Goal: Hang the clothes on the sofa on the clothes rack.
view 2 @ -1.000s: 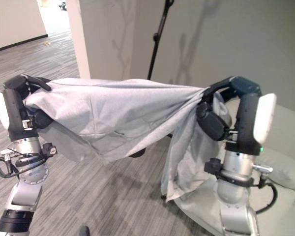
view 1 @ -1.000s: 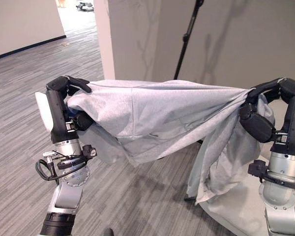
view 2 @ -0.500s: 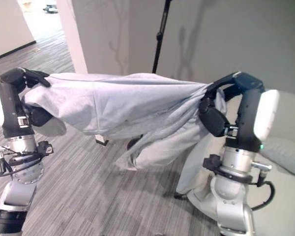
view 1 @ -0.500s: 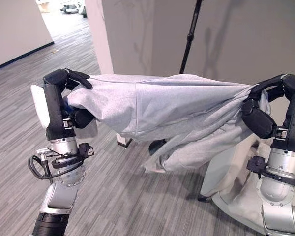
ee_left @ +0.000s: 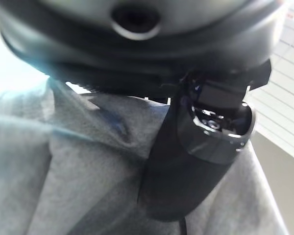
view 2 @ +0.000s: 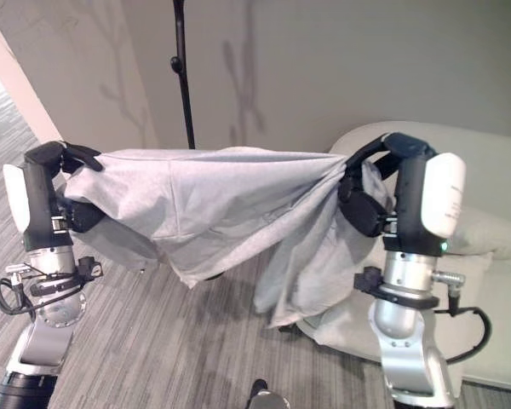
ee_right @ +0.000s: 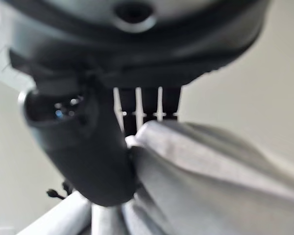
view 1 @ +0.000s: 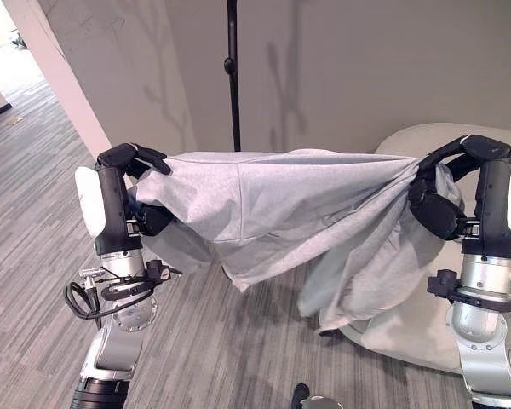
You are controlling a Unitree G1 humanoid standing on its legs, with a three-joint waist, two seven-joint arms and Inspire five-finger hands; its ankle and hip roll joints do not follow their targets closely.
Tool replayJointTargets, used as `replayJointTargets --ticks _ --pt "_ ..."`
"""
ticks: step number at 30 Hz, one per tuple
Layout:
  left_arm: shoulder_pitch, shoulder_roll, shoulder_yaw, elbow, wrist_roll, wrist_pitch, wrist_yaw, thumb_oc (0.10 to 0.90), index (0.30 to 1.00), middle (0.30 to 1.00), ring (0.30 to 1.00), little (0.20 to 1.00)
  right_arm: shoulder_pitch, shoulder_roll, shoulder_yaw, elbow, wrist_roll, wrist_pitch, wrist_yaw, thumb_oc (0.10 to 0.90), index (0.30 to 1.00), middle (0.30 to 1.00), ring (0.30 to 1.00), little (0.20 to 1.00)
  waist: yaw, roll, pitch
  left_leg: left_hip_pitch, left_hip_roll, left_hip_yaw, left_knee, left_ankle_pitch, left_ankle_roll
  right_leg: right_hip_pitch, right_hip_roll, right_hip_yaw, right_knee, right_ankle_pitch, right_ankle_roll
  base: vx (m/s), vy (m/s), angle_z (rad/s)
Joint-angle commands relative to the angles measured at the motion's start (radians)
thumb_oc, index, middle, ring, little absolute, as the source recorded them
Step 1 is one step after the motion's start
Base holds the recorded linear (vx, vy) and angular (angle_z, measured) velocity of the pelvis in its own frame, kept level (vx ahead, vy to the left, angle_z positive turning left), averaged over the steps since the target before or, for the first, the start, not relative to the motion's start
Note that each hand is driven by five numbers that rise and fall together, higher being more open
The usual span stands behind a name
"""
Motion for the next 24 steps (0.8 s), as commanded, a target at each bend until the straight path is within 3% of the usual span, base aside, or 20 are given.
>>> replayJointTargets --ticks 1,2,6,10,11,12,13,14,17,19,22,24 --pt "-0.085 0.067 0.123 -0.027 -0.037 -0.034 0.103 0.4 0.3 0.3 0.3 0.3 -0.127 -0.048 -0.078 -0.051 0.011 -0.066 -0.087 0.4 0.3 0.3 0.3 0.3 0.044 -0.072 -0.077 -0.007 -0.007 -0.039 0.2 -0.147 0.017 0.118 0.016 0.072 -0.234 0.049 0.079 0.17 -0.33 0.07" --pt "-0.09 0.063 0.108 -0.025 -0.054 -0.038 0.092 0.4 0.3 0.3 0.3 0.3 -0.135 -0.059 -0.07 -0.042 0.026 -0.072 -0.088 0.4 0.3 0.3 0.3 0.3 0.064 -0.084 -0.049 -0.097 0.043 -0.065 0.405 -0.074 -0.013 0.178 0.034 0.045 -0.276 0.033 0.04 0.1 -0.235 0.21" --pt "-0.08 0.059 0.104 -0.028 -0.064 -0.045 0.087 0.4 0.3 0.3 0.3 0.3 -0.14 -0.072 -0.058 -0.03 0.029 -0.074 -0.085 0.4 0.3 0.3 0.3 0.3 0.083 -0.099 -0.025 -0.203 0.062 -0.097 0.529 -0.034 -0.022 0.222 0.041 0.037 -0.293 -0.006 0.018 0.12 -0.104 0.25" --pt "-0.069 0.05 0.102 -0.041 -0.067 -0.048 0.08 0.4 0.3 0.3 0.3 0.3 -0.151 -0.091 -0.06 -0.022 0.031 -0.075 -0.078 0.4 0.3 0.3 0.3 0.3 0.098 -0.112 -0.033 -0.263 0.046 -0.105 0.367 -0.076 -0.006 0.236 0.011 0.053 -0.293 -0.031 0.04 0.2 0.115 0.28" --pt "-0.067 0.049 0.102 -0.045 -0.067 -0.046 0.078 0.4 0.3 0.3 0.3 0.3 -0.159 -0.094 -0.059 -0.015 0.033 -0.073 -0.081 0.4 0.3 0.3 0.3 0.3 0.108 -0.106 -0.036 -0.285 0.041 -0.123 0.275 -0.034 -0.011 0.241 0.012 0.057 -0.293 -0.037 0.043 0.26 0.177 -0.03" --pt "-0.062 0.051 0.104 -0.047 -0.069 -0.046 0.085 0.4 0.3 0.3 0.3 0.3 -0.176 -0.093 -0.05 -0.002 0.035 -0.069 -0.092 0.4 0.3 0.3 0.3 0.3 0.133 -0.093 -0.039 -0.303 0.035 -0.19 0.134 0.041 -0.025 0.259 0.024 0.078 -0.293 -0.062 0.047 0.22 0.179 -0.06" --pt "-0.063 0.051 0.104 -0.047 -0.069 -0.046 0.086 0.4 0.3 0.3 0.3 0.3 -0.178 -0.095 -0.05 0.0 0.035 -0.069 -0.093 0.4 0.3 0.3 0.3 0.3 0.132 -0.092 -0.039 -0.302 0.033 -0.191 0.121 0.057 -0.024 0.256 0.024 0.076 -0.293 -0.057 0.045 0.3 0.201 -0.12" --pt "-0.069 0.057 0.109 -0.047 -0.064 -0.045 0.101 0.4 0.3 0.3 0.3 0.3 -0.203 -0.101 -0.043 0.013 0.035 -0.062 -0.112 0.4 0.3 0.3 0.3 0.3 0.151 -0.085 -0.037 -0.339 0.026 -0.249 0.031 0.098 -0.045 0.279 0.029 0.098 -0.293 -0.074 0.044 0.13 0.086 -0.24" --pt "-0.079 0.064 0.109 -0.043 -0.052 -0.042 0.114 0.4 0.3 0.3 0.3 0.3 -0.235 -0.113 -0.038 0.037 0.026 -0.052 -0.141 0.4 0.3 0.3 0.3 0.3 0.158 -0.08 -0.032 -0.368 0.035 -0.268 -0.011 0.127 -0.063 0.309 0.034 0.114 -0.293 -0.094 0.044 0.22 0.149 -0.47" --pt "-0.088 0.066 0.104 -0.042 -0.048 -0.039 0.115 0.4 0.3 0.3 0.3 0.3 -0.245 -0.118 -0.04 0.043 0.019 -0.039 -0.148 0.4 0.3 0.3 0.3 0.3 0.161 -0.075 -0.038 -0.38 0.042 -0.245 -0.01 0.144 -0.066 0.339 0.031 0.124 -0.293 -0.109 0.05 0.26 0.226 -0.33" --pt "-0.103 0.069 0.096 -0.035 -0.041 -0.034 0.103 0.4 0.3 0.3 0.3 0.3 -0.233 -0.118 -0.048 0.037 -0.011 -0.022 -0.137 0.4 0.3 0.3 0.3 0.3 0.159 -0.062 -0.073 -0.35 0.042 -0.218 -0.01 0.157 -0.052 0.372 0.011 0.133 -0.29 -0.117 0.072 0.28 0.302 -0.3" --pt "-0.121 0.079 0.08 -0.029 -0.037 -0.036 0.097 0.4 0.3 0.3 0.3 0.3 -0.211 -0.112 -0.056 0.025 -0.03 -0.007 -0.118 0.4 0.3 0.3 0.3 0.3 0.156 -0.073 -0.095 -0.327 0.013 -0.195 -0.008 0.148 -0.032 0.372 -0.025 0.14 -0.264 -0.117 0.085 0.26 0.317 -0.45"
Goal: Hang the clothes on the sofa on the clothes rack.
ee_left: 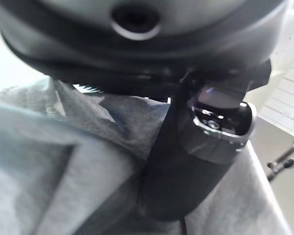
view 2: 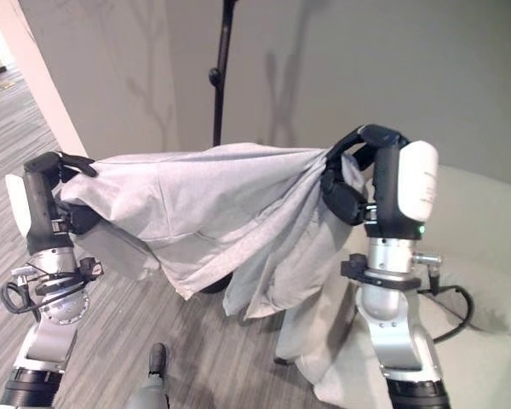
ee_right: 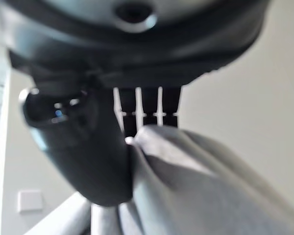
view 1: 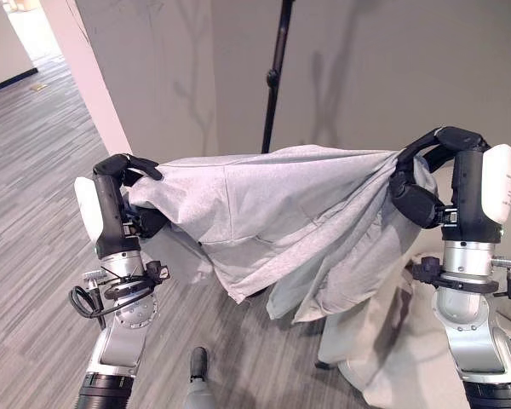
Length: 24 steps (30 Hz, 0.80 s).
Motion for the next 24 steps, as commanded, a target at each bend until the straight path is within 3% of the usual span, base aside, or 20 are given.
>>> replayJointTargets --ticks 1,6,8,9,11,12,14,16,18,21,22,24 --pt "-0.124 0.086 0.072 -0.102 0.025 -0.04 0.075 0.4 0.3 0.3 0.3 0.3 -0.107 -0.075 -0.131 -0.034 -0.042 0.018 -0.09 0.4 0.3 0.3 0.3 0.3 0.002 -0.004 -0.132 0.057 -0.001 0.002 -0.059 -0.055 -0.05 -0.03 -0.052 0.028 0.057 -0.038 0.028 0.29 0.429 -0.15" --pt "-0.198 0.129 0.073 -0.093 0.061 -0.016 0.095 0.4 0.3 0.3 0.3 0.3 -0.125 -0.046 -0.13 -0.049 -0.101 0.048 -0.092 0.4 0.3 0.3 0.3 0.3 -0.013 -0.014 -0.147 0.135 -0.081 0.044 -0.068 -0.123 0.033 -0.111 -0.126 0.068 0.256 0.023 0.065 0.17 0.316 0.03" --pt "-0.245 0.148 0.083 -0.109 0.064 -0.012 0.117 0.4 0.3 0.3 0.3 0.3 -0.14 -0.044 -0.149 -0.056 -0.14 0.066 -0.121 0.4 0.3 0.3 0.3 0.3 -0.033 0.006 -0.13 0.185 -0.113 0.066 -0.069 -0.162 0.069 -0.185 -0.178 0.049 0.449 0.138 0.074 0.15 0.441 -0.1" --pt "-0.254 0.155 0.089 -0.115 0.064 -0.009 0.126 0.4 0.3 0.3 0.3 0.3 -0.146 -0.041 -0.153 -0.062 -0.146 0.07 -0.131 0.4 0.3 0.3 0.3 0.3 -0.04 0.019 -0.117 0.201 -0.115 0.073 -0.069 -0.174 0.081 -0.219 -0.193 0.03 0.522 0.161 0.076 0.06 0.323 -0.08" --pt "-0.257 0.158 0.097 -0.12 0.067 -0.006 0.133 0.4 0.3 0.3 0.3 0.3 -0.15 -0.034 -0.157 -0.068 -0.152 0.071 -0.14 0.4 0.3 0.3 0.3 0.3 -0.046 0.026 -0.111 0.214 -0.117 0.084 -0.069 -0.184 0.087 -0.245 -0.204 0.011 0.569 0.16 0.075 0.05 0.174 -0.02" --pt "-0.265 0.156 0.104 -0.13 0.068 -0.005 0.133 0.4 0.3 0.3 0.3 0.3 -0.142 -0.028 -0.171 -0.077 -0.159 0.076 -0.144 0.4 0.3 0.3 0.3 0.3 -0.059 0.031 -0.104 0.228 -0.122 0.082 -0.069 -0.197 0.089 -0.272 -0.191 0.007 0.595 0.131 0.064 0.07 0.098 0.08" --pt "-0.269 0.141 0.108 -0.139 0.068 -0.014 0.137 0.4 0.3 0.3 0.3 0.3 -0.123 -0.022 -0.204 -0.091 -0.171 0.081 -0.154 0.4 0.3 0.3 0.3 0.3 -0.079 0.035 -0.097 0.241 -0.13 0.065 -0.069 -0.204 0.084 -0.318 -0.131 0.022 0.551 0.063 0.041 0.12 0.071 0.05" --pt "-0.278 0.145 0.108 -0.152 0.08 -0.017 0.127 0.4 0.3 0.3 0.3 0.3 -0.139 -0.039 -0.246 -0.092 -0.172 0.094 -0.184 0.4 0.3 0.3 0.3 0.3 -0.089 0.038 -0.102 0.25 -0.13 0.067 -0.069 -0.216 0.073 -0.332 -0.096 0.012 0.384 0.013 0.026 0.12 -0.053 0.06" --pt "-0.289 0.15 0.101 -0.149 0.086 -0.016 0.124 0.4 0.3 0.3 0.3 0.3 -0.159 -0.061 -0.241 -0.066 -0.185 0.107 -0.207 0.4 0.3 0.3 0.3 0.3 -0.087 0.038 -0.105 0.255 -0.125 0.068 -0.069 -0.222 0.066 -0.332 -0.085 0.005 0.302 0.034 0.027 0.09 -0.065 0.02" --pt "-0.311 0.145 0.109 -0.137 0.107 -0.003 0.125 0.4 0.3 0.3 0.3 0.3 -0.15 -0.081 -0.282 -0.066 -0.204 0.131 -0.206 0.4 0.3 0.3 0.3 0.3 -0.094 0.024 -0.115 0.271 -0.128 0.057 -0.069 -0.237 0.064 -0.279 -0.06 0.056 0.179 0.058 0.043 0.12 -0.075 0.19" --pt "-0.34 0.164 0.089 -0.12 0.122 0.006 0.12 0.4 0.3 0.3 0.3 0.3 -0.198 -0.137 -0.271 -0.045 -0.203 0.131 -0.207 0.4 0.3 0.3 0.3 0.3 -0.077 0.014 -0.147 0.275 -0.126 0.063 -0.069 -0.238 0.058 -0.239 -0.054 0.054 0.121 0.077 0.048 0.11 -0.061 0.41" --pt "-0.36 0.17 0.078 -0.101 0.119 0.017 0.118 0.4 0.3 0.3 0.3 0.3 -0.213 -0.173 -0.257 -0.011 -0.195 0.136 -0.203 0.4 0.3 0.3 0.3 0.3 -0.071 0.011 -0.156 0.275 -0.124 0.061 -0.069 -0.239 0.055 -0.225 -0.048 0.053 0.098 0.082 0.047 0.1 -0.068 -0.03"
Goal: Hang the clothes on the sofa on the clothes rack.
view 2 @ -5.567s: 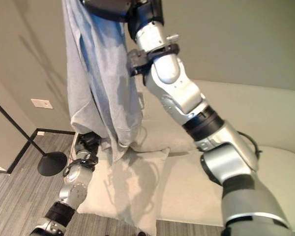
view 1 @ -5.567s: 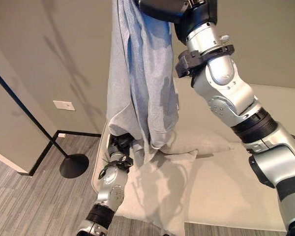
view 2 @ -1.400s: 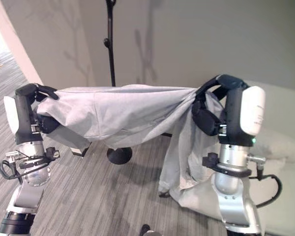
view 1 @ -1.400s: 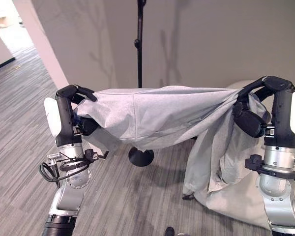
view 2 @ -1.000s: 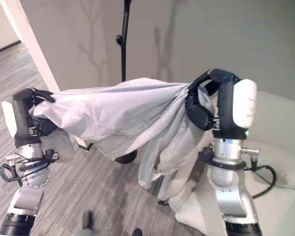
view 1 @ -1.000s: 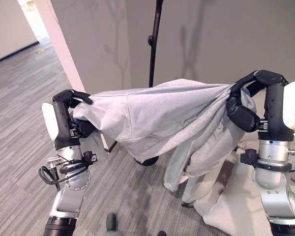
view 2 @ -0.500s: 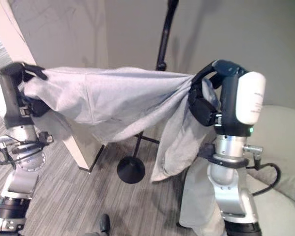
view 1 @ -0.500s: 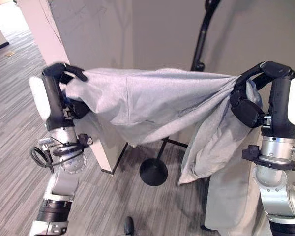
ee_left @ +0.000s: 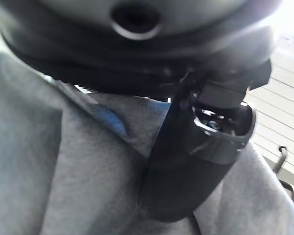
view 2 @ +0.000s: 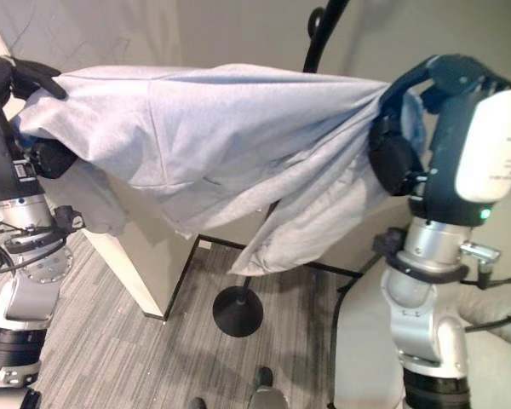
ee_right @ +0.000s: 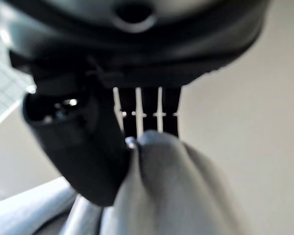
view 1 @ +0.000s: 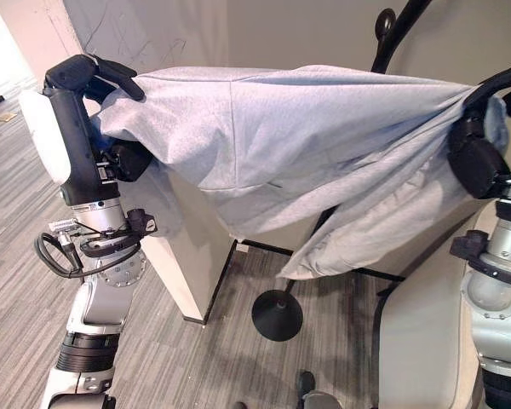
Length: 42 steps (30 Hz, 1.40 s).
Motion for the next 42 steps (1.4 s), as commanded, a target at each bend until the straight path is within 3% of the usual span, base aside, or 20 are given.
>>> replayJointTargets --ticks 1,8,11,18,21,22,26,28,37,39,42 --pt "-0.154 0.062 0.042 0.005 -0.003 0.004 0.065 0.4 0.3 0.3 0.3 0.3 -0.117 -0.127 -0.094 0.078 0.016 0.077 -0.095 0.4 0.3 0.3 0.3 0.3 0.014 -0.004 -0.159 -0.057 0.112 0.014 0.001 -0.064 -0.078 0.12 0.019 -0.024 -0.069 -0.076 0.03 0.06 -0.049 -0.15" --pt "-0.321 0.137 -0.031 0.165 0.026 0.065 0.092 0.4 0.3 0.3 0.3 0.3 -0.232 -0.287 0.029 0.292 0.133 0.06 -0.058 0.4 0.3 0.3 0.3 0.3 0.03 -0.009 -0.182 -0.056 0.128 -0.004 0.001 -0.063 -0.1 0.164 0.042 -0.039 -0.127 -0.079 0.027 0.06 -0.076 -0.03" --pt "-0.402 0.187 -0.06 0.309 0.007 0.107 0.106 0.4 0.3 0.3 0.3 0.3 -0.295 -0.359 0.11 0.4 0.177 0.048 -0.026 0.4 0.3 0.3 0.3 0.3 0.03 -0.011 -0.183 -0.054 0.138 -0.007 0.001 -0.061 -0.11 0.168 0.054 -0.038 -0.136 -0.084 0.023 0.04 -0.065 0.05" --pt "-0.394 0.253 -0.052 0.437 0.011 0.138 0.103 0.4 0.3 0.3 0.3 0.3 -0.306 -0.391 0.158 0.473 0.207 0.021 0.016 0.4 0.3 0.3 0.3 0.3 0.027 -0.009 -0.177 -0.052 0.149 -0.014 0.001 -0.058 -0.121 0.171 0.067 -0.038 -0.138 -0.094 0.015 0.03 -0.031 0.0" --pt "-0.308 0.257 -0.023 0.494 -0.004 0.146 0.091 0.4 0.3 0.3 0.3 0.3 -0.247 -0.37 0.142 0.462 0.218 -0.001 0.042 0.4 0.3 0.3 0.3 0.3 0.029 -0.013 -0.176 -0.051 0.153 -0.017 0.001 -0.058 -0.125 0.176 0.072 -0.041 -0.143 -0.098 0.012 0.04 -0.033 0.04" --pt "-0.222 0.234 0.005 0.508 -0.021 0.139 0.079 0.4 0.3 0.3 0.3 0.3 -0.198 -0.339 0.132 0.449 0.236 -0.02 0.064 0.4 0.3 0.3 0.3 0.3 0.034 -0.017 -0.17 -0.054 0.156 -0.021 0.001 -0.057 -0.127 0.176 0.073 -0.042 -0.145 -0.101 0.01 0.02 -0.012 0.04" --pt "-0.091 0.158 0.027 0.508 -0.041 0.127 0.052 0.4 0.3 0.3 0.3 0.3 -0.125 -0.269 0.143 0.425 0.245 -0.038 0.106 0.4 0.3 0.3 0.3 0.3 0.042 -0.021 -0.163 -0.058 0.157 -0.024 0.001 -0.057 -0.127 0.174 0.073 -0.046 -0.147 -0.102 0.007 0.01 -0.006 0.02" --pt "-0.082 0.157 0.028 0.504 -0.041 0.126 0.052 0.4 0.3 0.3 0.3 0.3 -0.118 -0.268 0.142 0.42 0.244 -0.038 0.108 0.4 0.3 0.3 0.3 0.3 0.041 -0.021 -0.168 -0.058 0.157 -0.024 0.001 -0.058 -0.127 0.175 0.073 -0.046 -0.148 -0.102 0.007 0.0 -0.002 0.02" --pt "0.088 -0.066 -0.058 0.519 -0.2 0.069 -0.032 0.4 0.3 0.3 0.3 0.3 0.002 0.036 0.283 0.424 0.372 -0.079 0.177 0.4 0.3 0.3 0.3 0.3 0.043 -0.016 -0.152 -0.068 0.156 -0.028 0.001 -0.052 -0.12 0.167 0.072 -0.045 -0.149 -0.098 -0.002 0.0 0.0 0.0" --pt "0.127 -0.133 -0.099 0.508 -0.276 0.046 -0.062 0.4 0.3 0.3 0.3 0.3 0.032 0.116 0.35 0.452 0.44 -0.101 0.204 0.8 0.9 0.9 0.9 0.9 0.044 -0.01 -0.142 -0.072 0.155 -0.028 0.001 -0.048 -0.119 0.163 0.069 -0.044 -0.149 -0.094 -0.003 0.0 0.0 0.0" --pt "0.149 -0.157 -0.113 0.501 -0.319 0.034 -0.081 0.4 0.3 0.3 0.3 0.3 0.051 0.131 0.374 0.451 0.457 -0.112 0.225 0.8 0.9 0.9 0.9 0.9 0.044 -0.008 -0.14 -0.074 0.155 -0.028 0.001 -0.046 -0.118 0.159 0.068 -0.044 -0.149 -0.092 -0.003 0.0 0.0 0.0"
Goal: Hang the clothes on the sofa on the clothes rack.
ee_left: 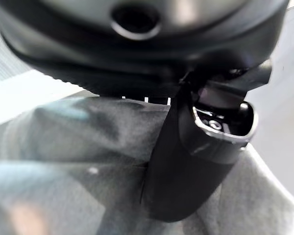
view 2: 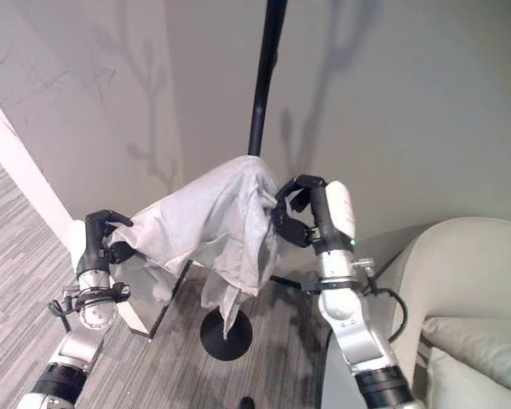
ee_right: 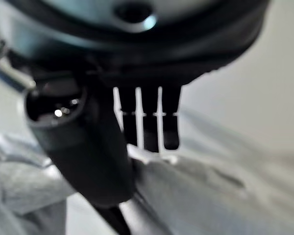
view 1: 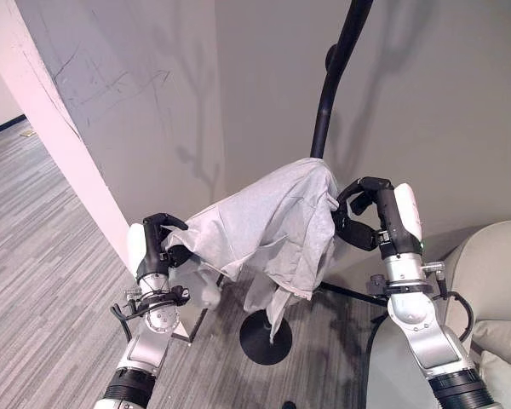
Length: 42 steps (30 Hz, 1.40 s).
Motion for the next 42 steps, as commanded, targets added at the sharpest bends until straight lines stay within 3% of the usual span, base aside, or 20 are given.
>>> replayJointTargets --ticks 1,2,3,10,12,18,19,21,22,23,24,30,32,33,35,36,38,39,41,42 --pt "-0.06 0.059 0.064 0.041 -0.092 -0.072 0.018 0.4 0.3 0.3 0.3 0.3 0.002 -0.049 -0.027 0.053 0.042 -0.014 0.023 0.8 0.9 0.9 0.9 0.9 0.013 -0.018 -0.039 -0.043 0.038 -0.003 0.002 -0.045 -0.035 0.103 -0.064 -0.009 0.007 -0.142 0.08 0.0 0.0 0.0" --pt "-0.047 0.04 0.057 0.042 -0.141 -0.083 0.017 0.4 0.3 0.3 0.3 0.3 0.013 -0.04 -0.011 0.054 0.061 -0.019 0.033 0.8 0.9 0.9 0.9 0.9 0.01 -0.017 -0.036 -0.044 0.038 -0.001 0.002 -0.043 -0.036 0.102 -0.066 -0.01 0.007 -0.14 0.08 0.0 0.0 0.0" --pt "-0.023 0.01 0.061 0.034 -0.247 -0.121 -0.005 0.8 0.9 0.9 0.9 0.9 0.04 -0.026 0.01 0.073 0.104 -0.026 0.059 0.8 0.9 0.9 0.9 0.9 0.008 -0.017 -0.033 -0.046 0.038 0.002 0.002 -0.042 -0.036 0.101 -0.065 -0.009 0.007 -0.139 0.081 0.0 0.0 0.0" --pt "0.045 -0.039 0.085 0.029 -0.505 -0.169 -0.13 0.8 0.9 0.9 0.9 0.9 0.117 -0.002 0.029 0.097 0.389 -0.074 0.234 0.8 0.9 0.9 0.9 0.9 0.004 -0.018 -0.029 -0.047 0.041 0.015 0.002 -0.036 -0.039 0.094 -0.065 -0.008 0.007 -0.13 0.083 0.0 0.0 0.0" --pt "0.077 -0.067 0.099 0.036 -0.655 -0.181 -0.204 0.8 0.9 0.9 0.9 0.9 0.129 -0.004 0.017 0.081 0.553 -0.088 0.338 0.8 0.9 0.9 0.9 0.9 0.002 -0.019 -0.028 -0.046 0.044 0.023 0.002 -0.035 -0.04 0.09 -0.065 -0.008 0.007 -0.126 0.086 -0.01 -0.008 -0.05" --pt "0.161 -0.08 0.089 0.064 -0.792 -0.148 -0.372 0.8 0.9 0.9 0.9 0.9 0.123 -0.016 -0.061 0.08 0.865 -0.087 0.54 0.8 0.9 0.9 0.9 0.9 0.0 -0.021 -0.031 -0.049 0.048 0.033 0.002 -0.034 -0.042 0.083 -0.063 -0.005 0.007 -0.122 0.089 -0.01 0.001 -0.06" --pt "0.186 -0.069 0.077 0.039 -0.852 -0.136 -0.442 0.8 0.9 0.9 0.9 0.9 0.112 0.044 -0.124 0.115 1.033 -0.089 0.59 0.8 0.9 0.9 0.9 0.9 0.003 -0.019 -0.032 -0.051 0.048 0.031 0.002 -0.035 -0.043 0.082 -0.062 -0.009 0.007 -0.122 0.09 0.0 0.0 0.0" --pt "0.219 -0.053 0.081 0.002 -0.928 -0.126 -0.538 0.8 0.9 0.9 0.9 0.9 0.108 0.104 -0.166 0.151 1.146 -0.103 0.614 0.8 0.9 0.9 0.9 0.9 0.007 -0.017 -0.03 -0.052 0.047 0.026 0.002 -0.037 -0.042 0.084 -0.063 -0.012 0.007 -0.123 0.09 0.0 0.0 0.0" --pt "0.248 -0.048 0.115 0.008 -1.051 -0.095 -0.683 0.8 0.9 0.9 0.9 0.9 0.121 0.182 -0.228 0.165 1.267 -0.097 0.657 0.8 0.9 0.9 0.9 0.9 0.009 -0.013 -0.028 -0.045 0.05 0.024 0.002 -0.045 -0.043 0.091 -0.062 -0.015 0.007 -0.13 0.091 0.01 0.008 0.04" --pt "0.247 -0.047 0.116 0.01 -1.053 -0.095 -0.685 0.8 0.9 0.9 0.9 0.9 0.12 0.182 -0.228 0.166 1.268 -0.097 0.658 0.8 0.9 0.9 0.9 0.9 0.009 -0.015 -0.029 -0.048 0.049 0.024 0.002 -0.041 -0.043 0.088 -0.063 -0.015 0.007 -0.128 0.09 0.04 0.017 0.06" --pt "0.247 -0.072 0.153 0.076 -1.099 -0.098 -0.717 0.8 0.9 0.9 0.9 0.9 0.153 0.257 -0.269 0.213 1.352 -0.106 0.676 0.8 0.9 0.9 0.9 0.9 0.01 -0.011 -0.035 -0.047 0.049 0.019 0.002 -0.044 -0.043 0.092 -0.061 -0.017 0.007 -0.133 0.089 0.03 0.01 0.04" --pt "0.261 -0.121 0.226 0.328 -1.158 -0.073 -0.746 0.8 0.9 0.9 0.9 0.9 0.189 0.326 -0.356 0.441 1.481 -0.101 0.67 0.8 0.9 0.9 0.9 0.9 -0.002 -0.005 -0.031 -0.041 0.048 0.012 0.002 -0.048 -0.045 0.1 -0.058 -0.017 0.007 -0.14 0.085 0.01 0.008 0.09" --pt "0.269 -0.158 0.297 0.467 -1.241 -0.044 -0.768 0.8 0.9 0.9 0.9 0.9 0.226 0.353 -0.387 0.541 1.517 -0.074 0.669 0.8 0.9 0.9 0.9 0.9 -0.005 -0.002 -0.026 -0.039 0.048 0.009 0.002 -0.048 -0.048 0.102 -0.057 -0.016 0.007 -0.142 0.082 0.0 0.0 0.0" --pt "0.273 -0.161 0.351 0.706 -1.237 -0.02 -0.786 0.8 0.9 0.9 0.9 0.9 0.237 0.348 -0.366 0.728 1.52 -0.01 0.683 0.8 0.9 0.9 0.9 0.9 -0.008 0.0 -0.017 -0.038 0.048 0.008 0.002 -0.044 -0.051 0.102 -0.055 -0.015 0.007 -0.143 0.079 0.0 0.0 0.0" --pt "0.27 -0.159 0.362 0.764 -1.229 -0.016 -0.787 0.8 0.9 0.9 0.9 0.9 0.233 0.346 -0.366 0.783 1.526 0.009 0.688 0.8 0.9 0.9 0.9 0.9 -0.009 0.0 -0.015 -0.038 0.048 0.008 0.002 -0.044 -0.052 0.103 -0.055 -0.015 0.007 -0.143 0.079 0.0 0.0 0.0" --pt "0.259 -0.15 0.366 0.907 -1.155 -0.008 -0.762 0.8 0.9 0.9 0.9 0.9 0.232 0.334 -0.367 1.063 1.507 0.086 0.65 0.8 0.9 0.9 0.9 0.9 -0.008 0.002 -0.012 -0.031 0.049 0.006 0.002 -0.047 -0.055 0.111 -0.053 -0.014 0.007 -0.149 0.076 0.0 0.0 0.0" --pt "0.247 -0.151 0.34 0.948 -1.093 -0.008 -0.757 0.8 0.9 0.9 0.9 0.9 0.212 0.316 -0.382 1.241 1.461 0.13 0.61 0.8 0.9 0.9 0.9 0.9 -0.006 0.003 -0.012 -0.031 0.048 0.003 0.002 -0.045 -0.055 0.113 -0.052 -0.016 0.007 -0.149 0.075 0.0 0.0 0.0" --pt "0.244 -0.152 0.34 0.949 -1.093 -0.008 -0.757 0.8 0.9 0.9 0.9 0.9 0.207 0.314 -0.384 1.246 1.46 0.13 0.613 0.8 0.9 0.9 0.9 0.9 -0.006 0.003 -0.013 -0.037 0.047 0.003 0.002 -0.039 -0.054 0.107 -0.053 -0.017 0.007 -0.145 0.074 0.0 0.0 0.0" --pt "0.2 -0.134 0.286 0.995 -0.91 -0.007 -0.705 0.8 0.9 0.9 0.9 0.9 0.137 0.244 -0.468 1.553 1.32 0.212 0.491 0.8 0.9 0.9 0.9 0.9 0.007 0.006 -0.021 -0.04 0.048 -0.01 0.002 -0.035 -0.054 0.114 -0.053 -0.026 0.007 -0.151 0.071 0.0 0.0 0.0" --pt "0.193 -0.131 0.266 0.999 -0.872 -0.011 -0.694 0.8 0.9 0.9 0.9 0.9 0.127 0.24 -0.47 1.571 1.307 0.207 0.476 0.8 0.9 0.9 0.9 0.9 0.009 0.007 -0.022 -0.042 0.049 -0.013 0.002 -0.035 -0.053 0.115 -0.053 -0.029 0.007 -0.152 0.07 0.02 -0.017 0.05"
